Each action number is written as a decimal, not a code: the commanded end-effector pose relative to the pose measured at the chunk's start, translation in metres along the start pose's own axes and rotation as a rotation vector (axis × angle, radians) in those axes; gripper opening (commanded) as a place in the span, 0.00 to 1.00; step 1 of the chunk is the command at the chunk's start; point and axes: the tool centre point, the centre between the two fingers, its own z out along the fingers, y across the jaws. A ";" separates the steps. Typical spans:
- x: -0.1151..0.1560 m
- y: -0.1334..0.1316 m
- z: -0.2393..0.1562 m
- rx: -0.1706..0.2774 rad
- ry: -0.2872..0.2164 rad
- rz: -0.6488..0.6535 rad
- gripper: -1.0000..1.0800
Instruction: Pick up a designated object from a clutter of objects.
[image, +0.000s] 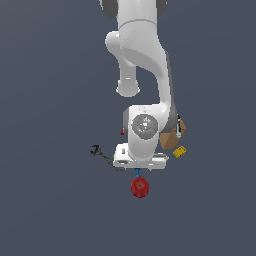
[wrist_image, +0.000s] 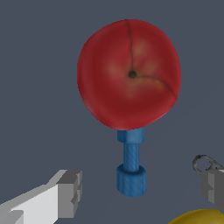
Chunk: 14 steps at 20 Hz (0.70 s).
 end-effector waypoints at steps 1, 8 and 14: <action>0.000 0.000 0.001 0.000 0.001 0.000 0.96; 0.000 0.000 0.027 0.000 0.001 0.000 0.96; 0.000 0.000 0.049 0.000 0.001 0.000 0.96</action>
